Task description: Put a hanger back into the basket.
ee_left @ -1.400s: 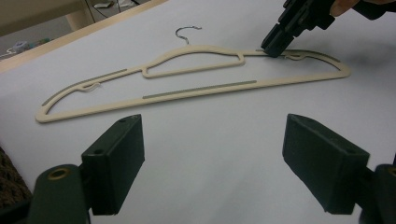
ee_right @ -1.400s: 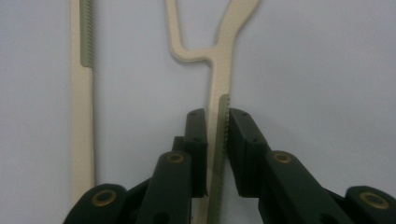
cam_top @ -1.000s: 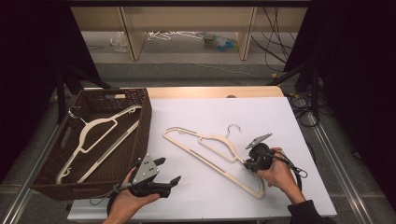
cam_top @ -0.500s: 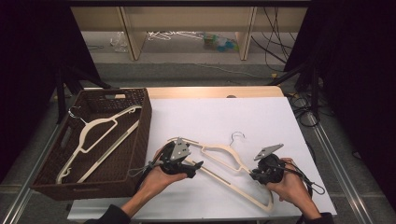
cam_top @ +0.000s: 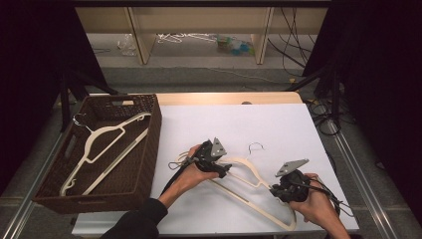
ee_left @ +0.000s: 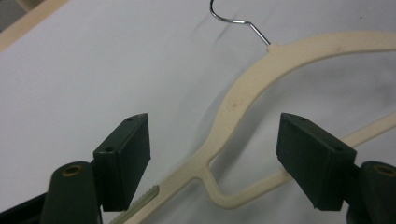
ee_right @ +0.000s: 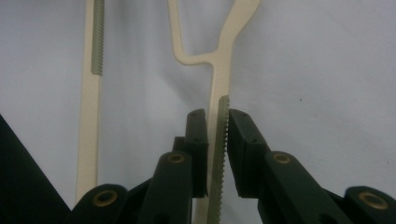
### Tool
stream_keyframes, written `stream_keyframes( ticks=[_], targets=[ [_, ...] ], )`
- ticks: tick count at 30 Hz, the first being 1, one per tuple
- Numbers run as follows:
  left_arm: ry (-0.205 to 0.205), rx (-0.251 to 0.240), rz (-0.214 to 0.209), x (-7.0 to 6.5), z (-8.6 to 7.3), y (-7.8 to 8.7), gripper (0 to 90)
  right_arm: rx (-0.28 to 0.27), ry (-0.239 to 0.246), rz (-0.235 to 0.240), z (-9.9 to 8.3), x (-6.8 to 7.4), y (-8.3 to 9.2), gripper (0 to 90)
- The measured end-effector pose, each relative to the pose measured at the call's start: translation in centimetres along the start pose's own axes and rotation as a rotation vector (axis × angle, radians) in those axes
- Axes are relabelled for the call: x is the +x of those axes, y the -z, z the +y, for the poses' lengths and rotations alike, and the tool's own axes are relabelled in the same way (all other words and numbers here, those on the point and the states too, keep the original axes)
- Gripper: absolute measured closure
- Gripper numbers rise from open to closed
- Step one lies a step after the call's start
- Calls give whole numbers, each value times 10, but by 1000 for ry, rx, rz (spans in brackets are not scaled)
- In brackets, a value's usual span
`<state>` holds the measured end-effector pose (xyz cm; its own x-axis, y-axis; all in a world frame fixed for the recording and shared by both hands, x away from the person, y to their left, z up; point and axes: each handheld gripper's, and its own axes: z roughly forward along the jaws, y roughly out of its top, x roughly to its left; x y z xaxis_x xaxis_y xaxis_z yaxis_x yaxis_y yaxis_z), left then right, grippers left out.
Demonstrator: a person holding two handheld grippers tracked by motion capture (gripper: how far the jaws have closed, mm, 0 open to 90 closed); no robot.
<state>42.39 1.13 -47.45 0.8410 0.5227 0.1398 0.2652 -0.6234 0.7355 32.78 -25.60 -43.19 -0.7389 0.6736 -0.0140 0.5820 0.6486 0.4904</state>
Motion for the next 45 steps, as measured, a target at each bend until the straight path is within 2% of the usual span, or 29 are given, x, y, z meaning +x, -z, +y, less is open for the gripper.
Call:
stream_keyframes(
  ticks=[4, 6, 8, 10, 11, 14, 15, 16, 18, 21, 22, 23, 25, 27, 28, 29, 30, 31, 32, 33, 34, 35, 37, 38, 39, 41, 42, 44, 45],
  targets=[
    [6, 4, -9, 0, 2, -8, 290, 1, 11, -1, 0, 3, 4, 790],
    [-16, 21, -13, -1, 3, -12, 307, 2, 4, 5, 0, 4, 6, 790],
    [-20, 23, -28, -2, 5, -15, 326, -3, 14, -6, 0, 5, 6, 790],
    [-27, 20, -42, -3, 8, -17, 377, -8, 33, -6, 0, 5, 6, 790],
    [-31, 18, -38, -4, 10, -18, 390, 3, 14, -3, 0, 7, 7, 789],
    [-54, 23, -51, -4, 13, -21, 453, -9, 38, -5, 0, 7, 8, 788],
    [-57, 27, -57, -4, 12, -23, 465, 3, 17, -5, 1, 8, 9, 788],
    [-71, 34, -60, -3, 12, -24, 498, -7, 32, -2, 1, 8, 9, 788],
    [-77, 34, -93, -4, 13, -25, 561, -12, 46, -7, 1, 8, 9, 788],
    [-129, 35, -110, -5, 16, -20, 649, -5, 34, -6, 0, 10, 11, 788],
    [-129, 35, -110, -5, 16, -20, 658, -5, 34, -6, 0, 10, 11, 788],
    [-147, 33, -114, -3, 17, -18, 658, -15, 48, -13, 0, 9, 10, 789],
    [-152, 24, -121, -2, 17, -12, 670, -14, 39, -7, 0, 9, 12, 789],
    [-167, 13, -122, 0, 19, -4, 679, -28, 61, -6, -1, 7, 11, 790],
    [-170, 7, -121, 0, 20, 0, 683, -14, 38, -3, -2, 7, 11, 791],
    [-191, 9, -121, 0, 22, 6, 687, -16, 35, 2, -2, 7, 11, 792],
    [-195, -6, -118, 0, 23, 13, 691, -34, 46, -5, -3, 5, 10, 792],
    [-199, -17, -118, 0, 24, 18, 695, -45, 43, -1, -3, 4, 10, 769],
    [-203, -24, -118, 0, 24, 23, 706, -69, 41, 2, -3, 2, 13, 706],
    [-204, -26, -122, 1, 24, 29, 706, -69, 41, 2, -3, 2, 13, 706],
    [-203, -33, -123, 1, 25, 35, 712, -77, 35, -1, -2, 3, 16, 666],
    [-201, -40, -119, 2, 25, 41, 723, -118, 34, 0, -1, 2, 21, 602],
    [-200, -48, -119, 3, 25, 54, 728, -132, 20, -3, -1, 3, 24, 586],
    [-197, -52, -122, 2, 25, 58, 733, -156, 38, -22, 0, 3, 26, 574],
    [-194, -54, -128, 2, 26, 63, 737, -165, 31, -18, 1, 3, 28, 559],
    [-198, -50, -131, 0, 26, 71, 749, -228, 20, -43, 1, 3, 32, 501],
    [-207, -42, -129, -1, 26, 75, 754, -242, 15, -50, 2, 3, 33, 486],
    [-198, -51, -142, -4, 25, 80, 774, -275, 19, -62, 2, 2, 36, 477],
    [-191, -53, -155, -4, 25, 82, 807, -312, 11, -66, 2, 2, 40, 445]
  ],
)
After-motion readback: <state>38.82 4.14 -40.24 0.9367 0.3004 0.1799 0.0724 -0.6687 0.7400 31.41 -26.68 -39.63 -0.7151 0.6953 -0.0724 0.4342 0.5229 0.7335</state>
